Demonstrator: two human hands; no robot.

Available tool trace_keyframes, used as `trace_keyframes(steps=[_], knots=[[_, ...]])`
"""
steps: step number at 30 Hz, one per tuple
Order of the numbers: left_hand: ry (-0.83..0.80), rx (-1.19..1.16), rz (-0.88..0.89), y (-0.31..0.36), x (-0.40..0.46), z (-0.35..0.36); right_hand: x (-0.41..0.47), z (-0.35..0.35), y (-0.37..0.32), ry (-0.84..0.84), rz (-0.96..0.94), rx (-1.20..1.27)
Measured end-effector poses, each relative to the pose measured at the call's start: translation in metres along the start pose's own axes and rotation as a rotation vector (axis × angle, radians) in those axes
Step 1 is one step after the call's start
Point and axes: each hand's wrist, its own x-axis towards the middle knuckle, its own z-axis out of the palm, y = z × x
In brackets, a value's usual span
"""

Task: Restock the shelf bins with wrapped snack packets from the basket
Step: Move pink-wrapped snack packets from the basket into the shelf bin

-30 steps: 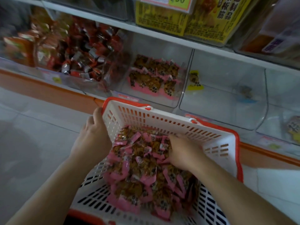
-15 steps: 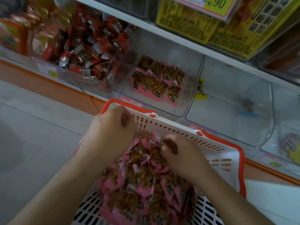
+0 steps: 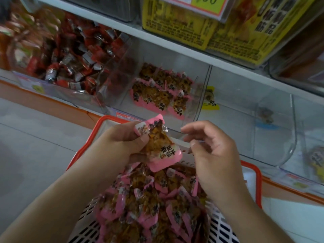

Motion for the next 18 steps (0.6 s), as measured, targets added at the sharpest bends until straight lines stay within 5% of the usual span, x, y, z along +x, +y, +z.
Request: trace_keyframes(steps=[5, 9, 12, 18], knots=[[-0.06, 0.136, 0.051, -0.003, 0.004, 0.001, 0.003, -0.008, 0.0, -0.091, 0.042, 0.156], [-0.107, 0.148, 0.053, -0.004, 0.003, 0.004, 0.002, -0.003, -0.002, -0.281, 0.052, 0.056], [-0.083, 0.274, 0.057, -0.001, 0.002, 0.008, 0.001, 0.004, 0.001, -0.267, 0.085, -0.004], [0.322, 0.877, 0.347, 0.002, 0.009, -0.017, 0.004, 0.009, -0.01, -0.058, 0.122, 0.074]])
